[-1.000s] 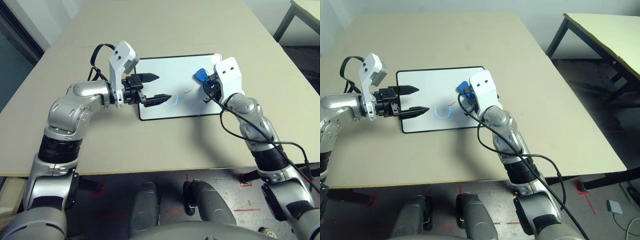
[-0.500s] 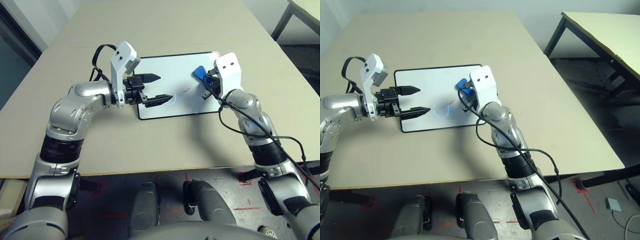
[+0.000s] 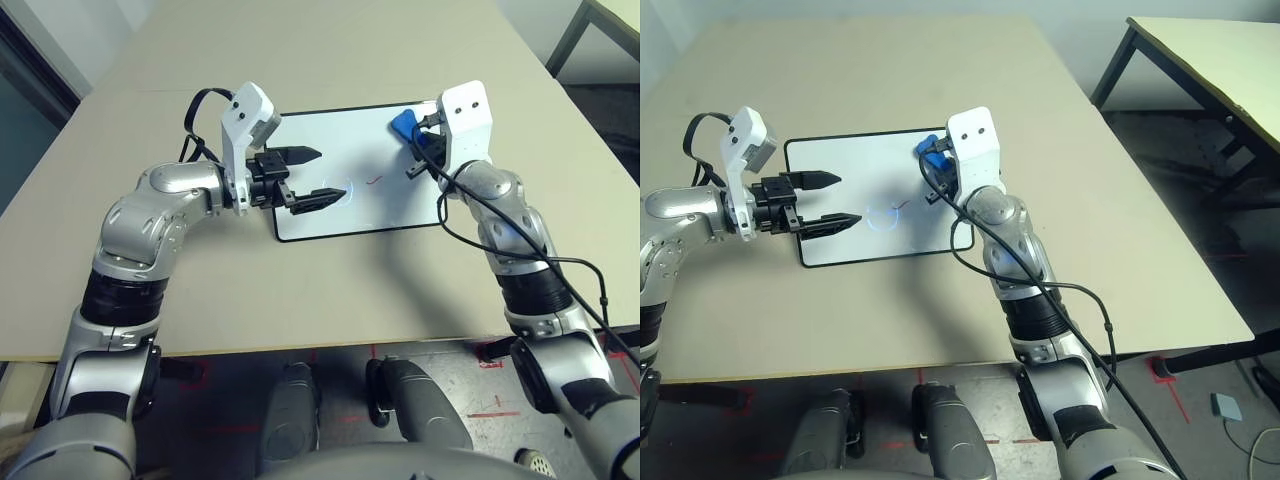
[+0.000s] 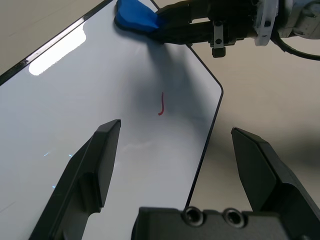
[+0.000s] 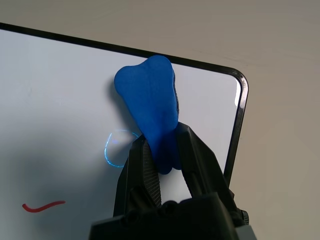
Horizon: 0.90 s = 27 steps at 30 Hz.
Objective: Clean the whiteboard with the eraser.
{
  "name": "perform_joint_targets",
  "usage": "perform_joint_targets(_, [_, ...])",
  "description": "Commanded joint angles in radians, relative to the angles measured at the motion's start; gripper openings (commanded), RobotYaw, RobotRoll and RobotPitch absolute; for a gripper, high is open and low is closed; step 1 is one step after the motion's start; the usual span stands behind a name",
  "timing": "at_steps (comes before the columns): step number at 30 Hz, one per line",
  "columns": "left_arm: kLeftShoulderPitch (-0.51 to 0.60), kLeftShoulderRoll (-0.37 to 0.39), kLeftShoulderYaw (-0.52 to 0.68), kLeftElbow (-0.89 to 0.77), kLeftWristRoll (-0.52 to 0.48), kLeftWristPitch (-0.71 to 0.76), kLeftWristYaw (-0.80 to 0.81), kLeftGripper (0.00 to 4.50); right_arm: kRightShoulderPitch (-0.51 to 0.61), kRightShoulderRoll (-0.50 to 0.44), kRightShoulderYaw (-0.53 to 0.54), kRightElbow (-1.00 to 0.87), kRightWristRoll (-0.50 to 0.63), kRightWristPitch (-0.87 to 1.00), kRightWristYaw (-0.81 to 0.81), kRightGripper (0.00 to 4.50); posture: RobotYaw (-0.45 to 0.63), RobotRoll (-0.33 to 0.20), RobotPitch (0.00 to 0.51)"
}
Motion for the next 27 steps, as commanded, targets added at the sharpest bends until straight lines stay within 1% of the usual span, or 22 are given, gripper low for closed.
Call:
perform_joint_targets(1, [0.002, 0.004, -0.010, 0.000, 0.001, -0.004, -0.005, 4.50, 0.007, 0.009, -0.001, 0.001, 0.014, 0.019, -0.001, 0.67, 0.01, 0.000, 0.162])
perform_joint_targets(8, [0.001, 0.001, -0.011, 0.000, 0.001, -0.005, -0.003, 4.50, 0.039, 0.020, 0.024, -0.021, 0.016, 0.043, 0.009, 0.67, 0.01, 0.000, 0.159])
perform_joint_targets(18, [-0.001, 0.001, -0.013, -0.003, 0.000, -0.003, -0.004, 4.50, 0.141, 0.041, 0.096, -0.120, 0.024, 0.131, 0.040, 0.67, 0.02, 0.000, 0.161])
perform_joint_targets(22, [-0.003, 0.001, -0.014, -0.001, 0.001, -0.004, -0.004, 4.50, 0.148, 0.041, 0.100, -0.131, 0.026, 0.145, 0.041, 0.67, 0.02, 0.000, 0.161])
perform_joint_targets(27, [-0.006, 0.002, -0.015, 0.006, 0.002, -0.007, -0.007, 4.50, 0.119, 0.029, 0.075, -0.097, 0.029, 0.129, 0.033, 0.67, 0.01, 0.000, 0.163])
